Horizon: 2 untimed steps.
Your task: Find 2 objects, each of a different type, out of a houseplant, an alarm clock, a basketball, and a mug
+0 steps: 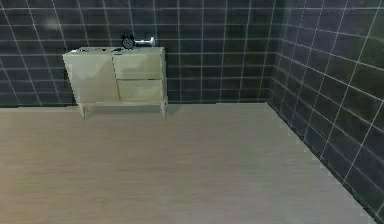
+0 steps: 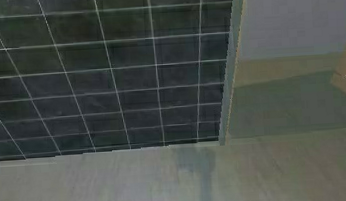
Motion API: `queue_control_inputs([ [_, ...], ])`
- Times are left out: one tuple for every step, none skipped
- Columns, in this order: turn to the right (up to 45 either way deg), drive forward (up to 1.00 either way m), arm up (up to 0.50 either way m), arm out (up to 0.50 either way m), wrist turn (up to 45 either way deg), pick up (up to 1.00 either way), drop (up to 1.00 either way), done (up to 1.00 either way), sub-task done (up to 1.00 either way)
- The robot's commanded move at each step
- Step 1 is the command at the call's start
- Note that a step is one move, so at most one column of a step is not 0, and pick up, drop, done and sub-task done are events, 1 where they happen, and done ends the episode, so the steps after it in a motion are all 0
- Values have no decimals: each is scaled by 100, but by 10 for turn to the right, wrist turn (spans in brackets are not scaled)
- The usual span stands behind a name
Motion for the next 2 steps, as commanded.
queue_control_inputs([
  [0,100,0,0,0,0,0,0,0],
  [0,100,0,0,0,0,0,0,0],
])
